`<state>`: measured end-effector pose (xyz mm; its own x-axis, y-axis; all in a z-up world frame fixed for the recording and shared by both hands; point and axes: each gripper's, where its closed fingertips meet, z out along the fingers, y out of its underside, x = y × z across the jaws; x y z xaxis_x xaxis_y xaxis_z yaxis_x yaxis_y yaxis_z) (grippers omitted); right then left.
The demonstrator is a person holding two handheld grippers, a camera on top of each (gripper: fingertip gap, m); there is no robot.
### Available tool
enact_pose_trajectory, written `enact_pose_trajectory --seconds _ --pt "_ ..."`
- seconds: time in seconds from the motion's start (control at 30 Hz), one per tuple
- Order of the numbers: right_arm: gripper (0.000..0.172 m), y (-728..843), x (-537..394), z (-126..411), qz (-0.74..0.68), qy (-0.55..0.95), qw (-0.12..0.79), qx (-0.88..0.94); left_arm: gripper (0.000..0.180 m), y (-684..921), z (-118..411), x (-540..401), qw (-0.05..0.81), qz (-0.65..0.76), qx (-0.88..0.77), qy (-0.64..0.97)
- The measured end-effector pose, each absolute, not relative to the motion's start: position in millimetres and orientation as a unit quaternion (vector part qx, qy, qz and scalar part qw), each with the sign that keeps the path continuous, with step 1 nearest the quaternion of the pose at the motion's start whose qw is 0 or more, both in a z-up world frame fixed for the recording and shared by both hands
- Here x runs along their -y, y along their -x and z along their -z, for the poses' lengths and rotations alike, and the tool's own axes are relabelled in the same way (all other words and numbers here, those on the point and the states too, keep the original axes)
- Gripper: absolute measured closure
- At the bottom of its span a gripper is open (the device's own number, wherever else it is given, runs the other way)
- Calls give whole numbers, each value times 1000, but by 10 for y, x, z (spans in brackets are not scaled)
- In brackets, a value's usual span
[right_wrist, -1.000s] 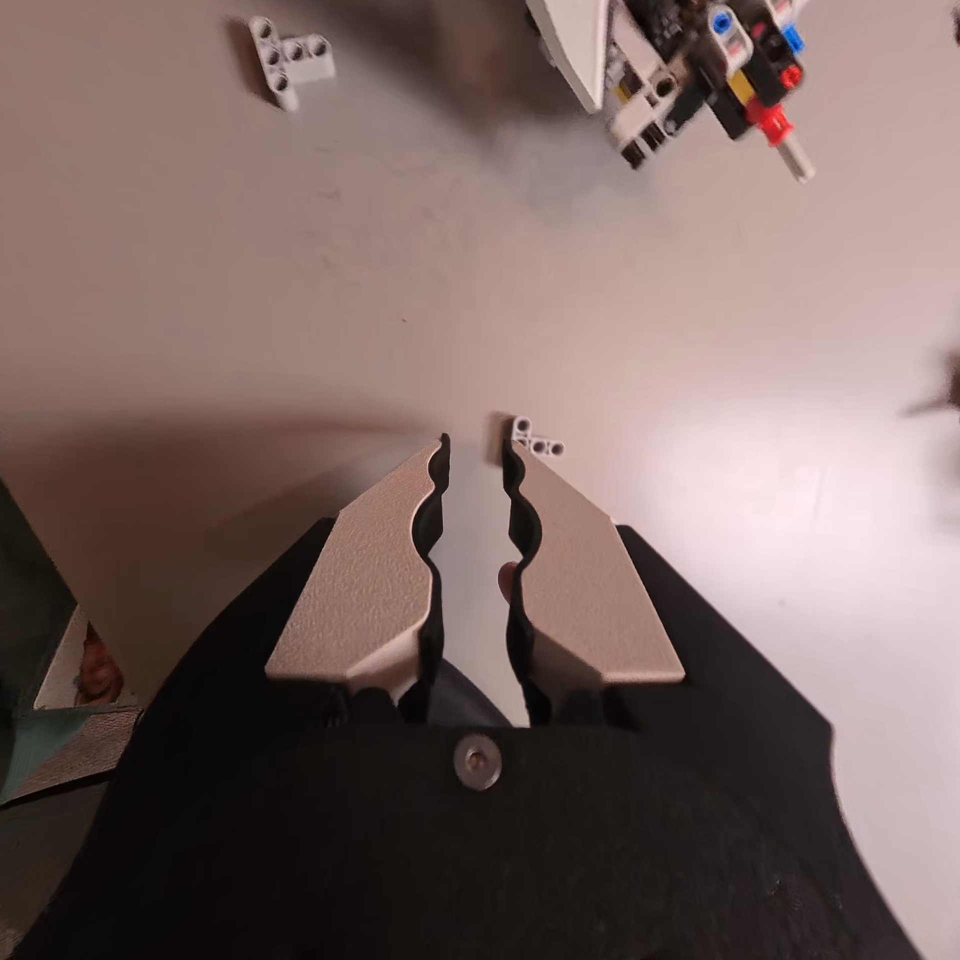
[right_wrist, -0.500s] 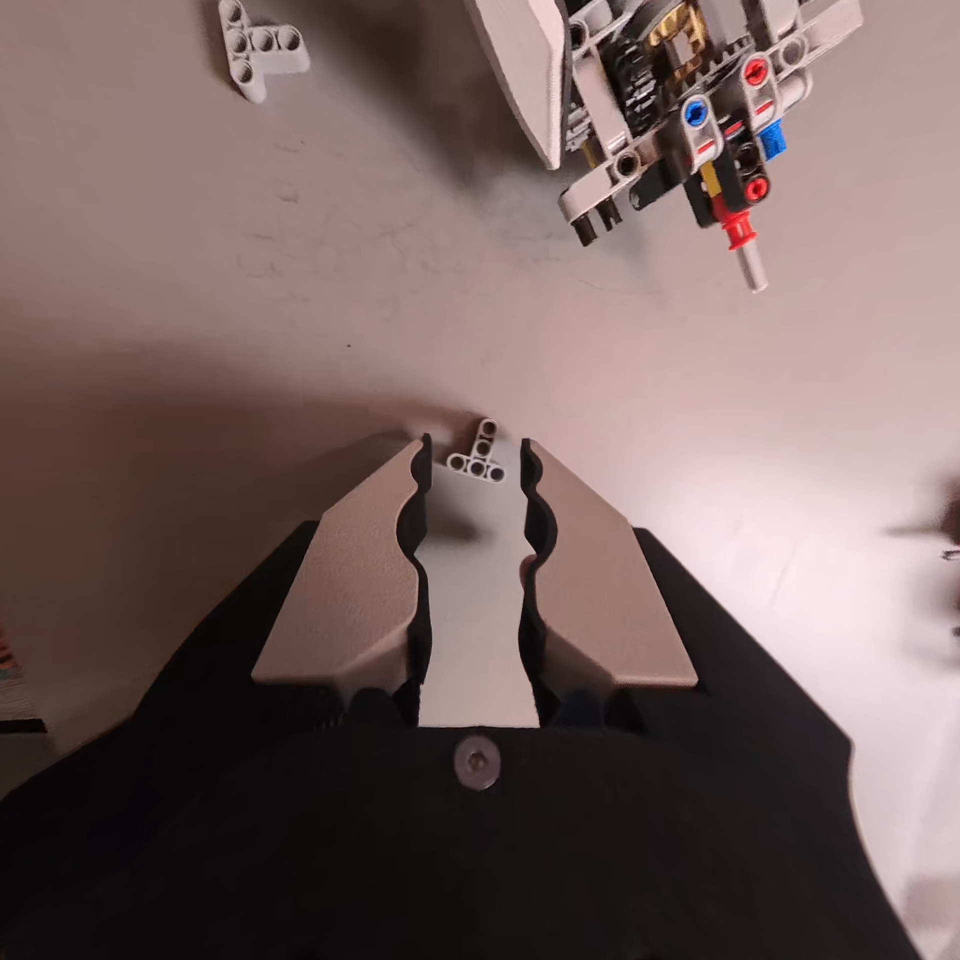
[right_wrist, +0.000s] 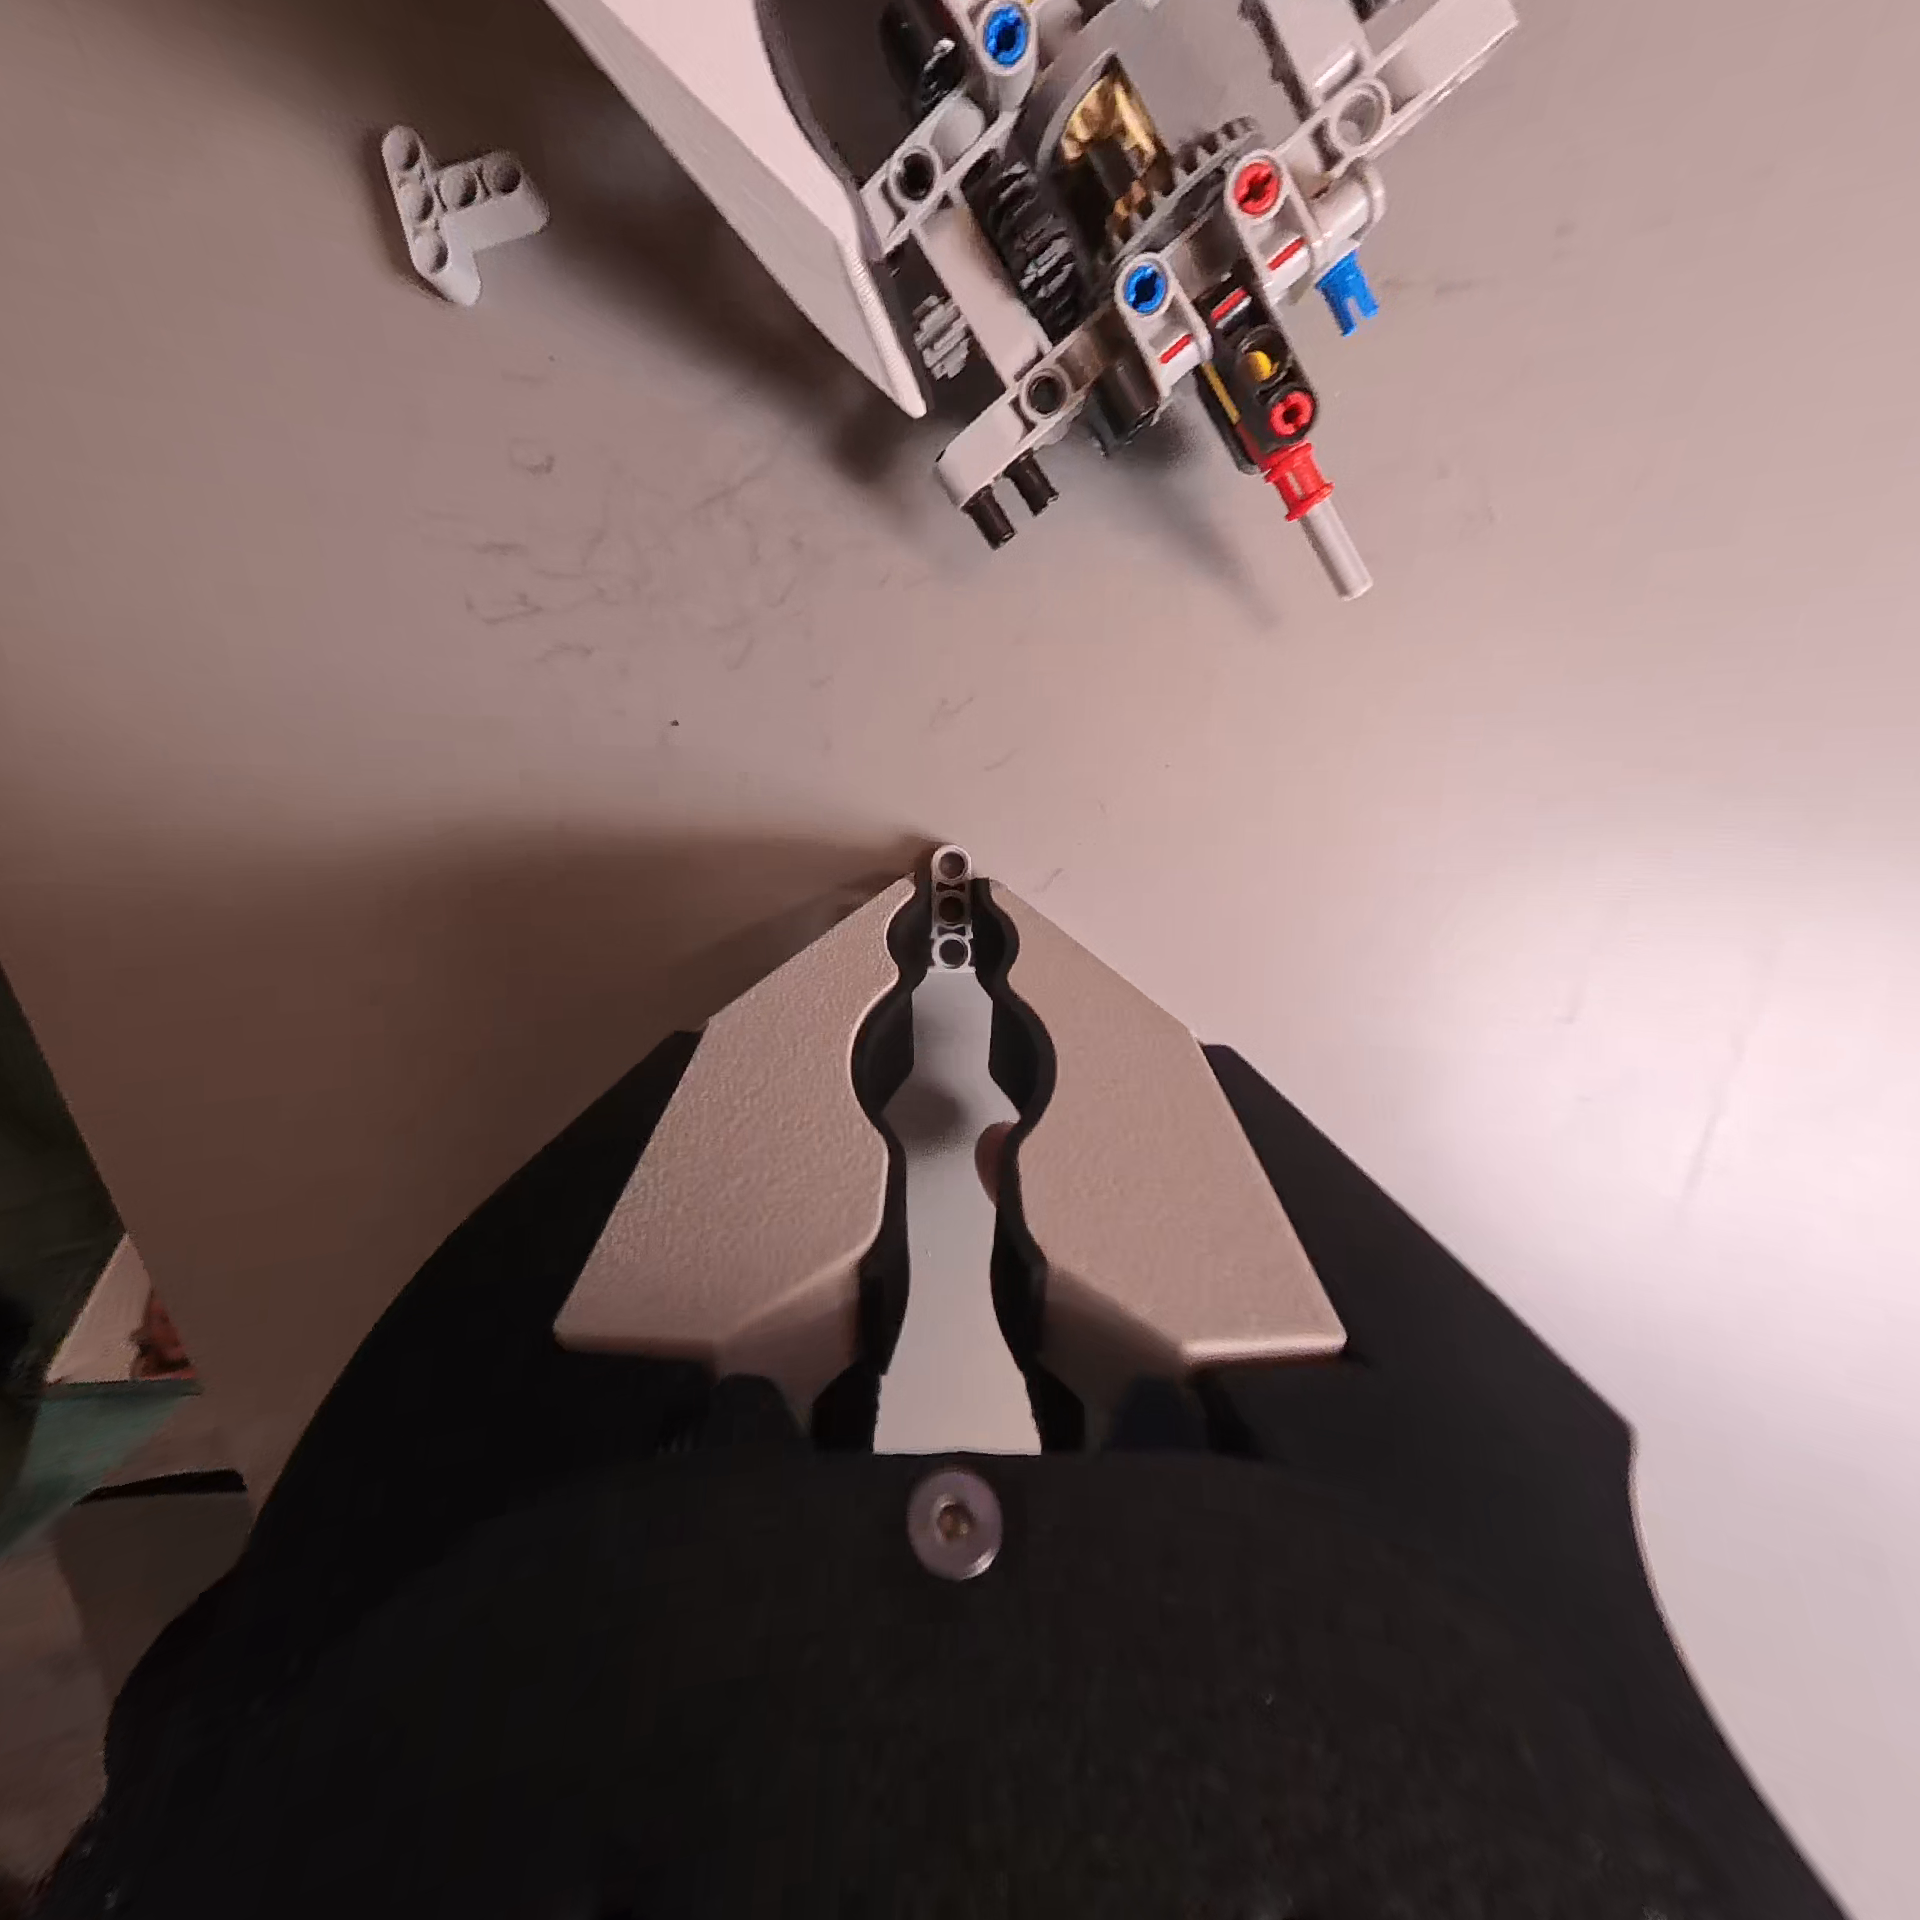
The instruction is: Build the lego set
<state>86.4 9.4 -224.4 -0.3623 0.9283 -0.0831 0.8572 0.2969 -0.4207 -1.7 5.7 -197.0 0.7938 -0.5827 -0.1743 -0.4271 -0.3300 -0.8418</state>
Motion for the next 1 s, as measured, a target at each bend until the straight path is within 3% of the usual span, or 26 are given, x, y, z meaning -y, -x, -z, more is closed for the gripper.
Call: enact_pose_trajectory --seconds 0.13,0.27,0.43,1.0 --pt "166 -826 -46 2176 -295 606 71 736 113 -49 1965 -31 489 87 -324 805" --pt "166 -572 -23 1779 -517 666 55 534 113 -130 1834 -20 519 96 -332 782" --pt "167 -511 -90 1547 -660 661 5 358 114 -164 1517 12 577 120 -313 745" --pt "167 -344 -35 1418 -737 628 -38 247 114 -116 1421 -13 584 128 -275 753"
